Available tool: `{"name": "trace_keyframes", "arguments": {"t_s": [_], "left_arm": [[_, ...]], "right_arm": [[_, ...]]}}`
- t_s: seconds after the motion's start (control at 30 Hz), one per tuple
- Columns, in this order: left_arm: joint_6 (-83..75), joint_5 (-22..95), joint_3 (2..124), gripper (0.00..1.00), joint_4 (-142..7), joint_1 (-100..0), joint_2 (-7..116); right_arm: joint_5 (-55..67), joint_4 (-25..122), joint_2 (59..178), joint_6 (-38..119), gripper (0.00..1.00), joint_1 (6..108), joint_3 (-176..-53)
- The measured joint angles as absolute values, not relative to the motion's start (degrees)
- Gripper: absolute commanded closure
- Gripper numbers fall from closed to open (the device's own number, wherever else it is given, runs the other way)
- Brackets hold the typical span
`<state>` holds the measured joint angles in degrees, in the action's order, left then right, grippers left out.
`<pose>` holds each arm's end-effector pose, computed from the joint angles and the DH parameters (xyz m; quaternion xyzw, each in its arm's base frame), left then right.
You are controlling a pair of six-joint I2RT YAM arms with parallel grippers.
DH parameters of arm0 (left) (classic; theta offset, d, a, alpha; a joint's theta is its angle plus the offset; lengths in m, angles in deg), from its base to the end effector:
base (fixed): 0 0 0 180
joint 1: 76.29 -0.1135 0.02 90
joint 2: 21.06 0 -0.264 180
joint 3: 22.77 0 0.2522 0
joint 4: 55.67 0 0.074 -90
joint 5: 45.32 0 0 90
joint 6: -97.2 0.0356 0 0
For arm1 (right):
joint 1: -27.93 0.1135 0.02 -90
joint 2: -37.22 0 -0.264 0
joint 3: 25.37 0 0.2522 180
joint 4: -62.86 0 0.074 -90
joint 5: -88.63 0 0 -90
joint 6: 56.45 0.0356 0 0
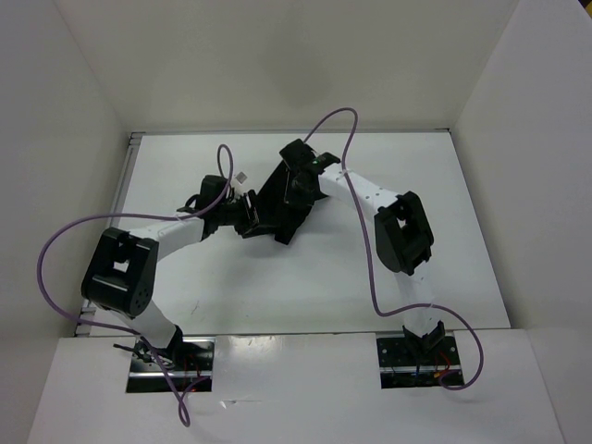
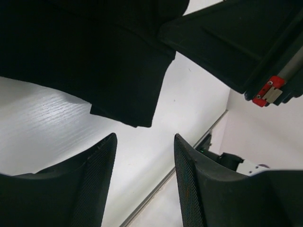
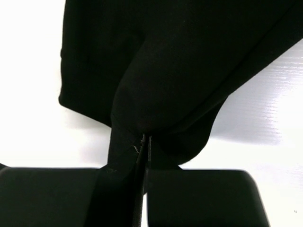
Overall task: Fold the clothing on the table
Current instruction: Flatten the skirt out
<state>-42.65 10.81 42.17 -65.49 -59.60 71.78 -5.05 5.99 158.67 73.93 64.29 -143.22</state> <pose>0.3180 -0.1160 0.1958 -0.1221 0.8597 -0.4498 0.2089 0.3746 0.2729 0.2276 0.0421 0.9656 0.1338 0.2190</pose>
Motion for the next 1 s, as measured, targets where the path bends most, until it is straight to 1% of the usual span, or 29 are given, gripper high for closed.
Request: {"name": "trace_keyframes", "arguments": {"t_s": [0.13,0.33,0.47,0.57,0.63,0.67,0.7,0.73,0.83,0.87,0.9,0.93,1.0], "left_arm": [[-45.55,10.85,40.53,0.42,-63.46,-59.60,72.35],[-47.89,11.42,40.24,0.53,-61.36,-59.54,74.93],[-48.70,11.57,40.37,0.64,-60.40,-59.47,76.35],[-48.72,11.97,41.12,0.65,-60.27,-59.27,77.29],[-48.72,12.10,41.69,0.69,-60.16,-59.08,77.79],[-48.74,12.14,41.95,0.71,-60.09,-58.97,77.97],[-48.72,12.19,42.15,0.73,-59.94,-58.90,78.19],[-48.70,12.27,42.32,0.79,-59.83,-58.88,78.34],[-48.70,12.43,42.52,0.88,-59.46,-58.88,78.86],[-48.74,12.45,42.65,0.94,-59.37,-58.88,79.04],[-48.79,12.47,42.78,0.97,-59.30,-58.88,79.23],[-48.81,12.49,42.89,1.00,-59.22,-58.88,79.34],[-48.74,12.49,43.15,1.00,-59.15,-58.88,79.47]], "right_arm": [[-5.03,6.17,158.67,73.69,1.00,64.27,-142.26],[-4.94,6.19,158.67,73.28,1.00,64.05,-140.77],[-4.77,6.25,158.65,72.88,1.00,64.05,-140.62],[-4.59,6.36,158.60,72.82,0.99,63.88,-139.88],[-4.40,6.38,158.58,72.73,0.95,63.75,-139.29],[-4.31,6.34,158.54,72.64,0.90,63.68,-139.07],[-4.15,6.34,158.54,72.60,0.87,63.64,-138.94],[-4.13,6.32,158.54,72.47,0.86,63.50,-138.89],[-3.89,6.34,158.38,72.21,0.86,63.22,-138.87],[-3.87,6.34,158.27,72.21,0.86,63.13,-138.87],[-3.87,6.34,158.19,72.18,0.86,63.13,-138.85],[-3.85,6.34,158.08,72.18,0.86,63.13,-138.85],[-3.87,6.36,157.86,72.14,0.86,63.13,-138.83]]}}
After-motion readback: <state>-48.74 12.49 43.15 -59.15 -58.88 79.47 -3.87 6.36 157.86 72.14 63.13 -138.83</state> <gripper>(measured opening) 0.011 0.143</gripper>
